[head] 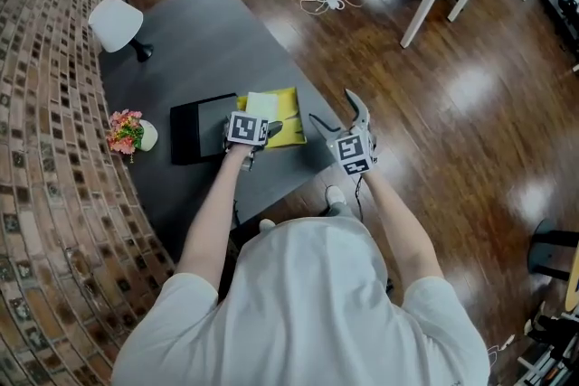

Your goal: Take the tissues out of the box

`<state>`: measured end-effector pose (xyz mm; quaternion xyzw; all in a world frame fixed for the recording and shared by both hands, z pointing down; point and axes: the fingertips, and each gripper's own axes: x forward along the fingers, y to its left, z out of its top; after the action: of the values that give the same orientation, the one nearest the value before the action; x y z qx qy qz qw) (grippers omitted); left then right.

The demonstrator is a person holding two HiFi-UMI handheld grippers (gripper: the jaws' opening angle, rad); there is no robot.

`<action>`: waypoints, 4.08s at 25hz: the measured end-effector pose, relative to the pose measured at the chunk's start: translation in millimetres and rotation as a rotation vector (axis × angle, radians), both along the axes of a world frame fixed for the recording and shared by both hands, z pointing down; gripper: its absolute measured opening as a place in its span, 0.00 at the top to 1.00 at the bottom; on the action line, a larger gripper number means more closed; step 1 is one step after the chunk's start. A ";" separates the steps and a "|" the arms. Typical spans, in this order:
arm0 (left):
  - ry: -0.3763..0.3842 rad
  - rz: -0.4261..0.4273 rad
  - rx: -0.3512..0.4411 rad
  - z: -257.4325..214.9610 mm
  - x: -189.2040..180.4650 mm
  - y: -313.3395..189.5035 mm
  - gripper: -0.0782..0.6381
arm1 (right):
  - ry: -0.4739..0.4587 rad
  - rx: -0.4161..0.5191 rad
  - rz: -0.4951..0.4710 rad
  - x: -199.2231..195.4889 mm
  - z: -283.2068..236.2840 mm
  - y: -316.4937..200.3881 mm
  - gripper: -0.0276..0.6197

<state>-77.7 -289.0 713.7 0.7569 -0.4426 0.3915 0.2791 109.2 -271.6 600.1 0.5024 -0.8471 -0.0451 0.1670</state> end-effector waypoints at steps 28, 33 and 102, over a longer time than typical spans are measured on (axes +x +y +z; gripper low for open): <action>-0.089 -0.056 -0.048 26.3 13.6 -31.3 0.12 | -0.359 -0.062 0.065 -1.9 -34.1 39.6 0.28; -0.178 -0.068 -0.035 34.7 0.8 -35.0 0.16 | -0.356 -0.066 0.066 0.7 -33.8 43.9 0.28; 0.188 -0.286 0.661 -163.9 -94.8 83.5 0.43 | -0.361 -0.055 -0.272 -129.3 -80.2 62.0 0.28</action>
<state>-172.6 -205.4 549.8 0.7693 -0.6189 0.1132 0.1113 -20.1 -209.5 519.9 0.3786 -0.9242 0.0463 0.0186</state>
